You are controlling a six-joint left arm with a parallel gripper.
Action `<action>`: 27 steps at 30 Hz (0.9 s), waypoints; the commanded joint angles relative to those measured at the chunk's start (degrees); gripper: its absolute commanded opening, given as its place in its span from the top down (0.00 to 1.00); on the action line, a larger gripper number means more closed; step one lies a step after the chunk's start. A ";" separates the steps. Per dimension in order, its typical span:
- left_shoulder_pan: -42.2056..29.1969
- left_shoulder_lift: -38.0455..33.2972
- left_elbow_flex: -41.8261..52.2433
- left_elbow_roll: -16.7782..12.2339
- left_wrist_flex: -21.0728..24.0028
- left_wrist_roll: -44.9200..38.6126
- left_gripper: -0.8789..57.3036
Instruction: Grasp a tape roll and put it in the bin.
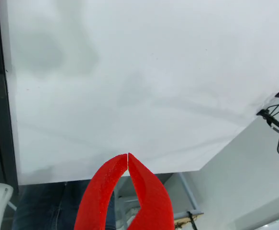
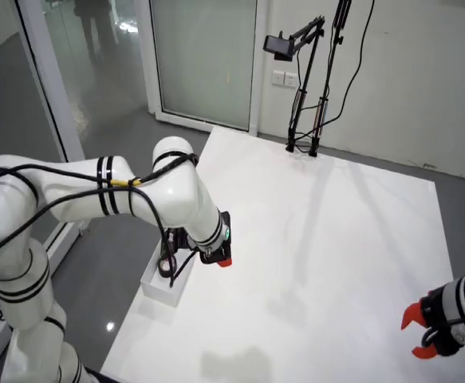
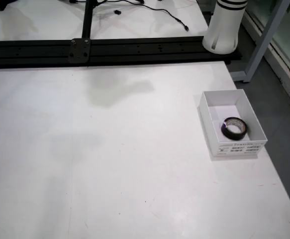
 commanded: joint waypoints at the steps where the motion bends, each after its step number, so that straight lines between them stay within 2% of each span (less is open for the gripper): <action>1: 0.57 0.00 0.00 0.00 0.00 0.00 0.99; 27: -0.93 0.00 0.00 0.00 0.00 0.00 0.99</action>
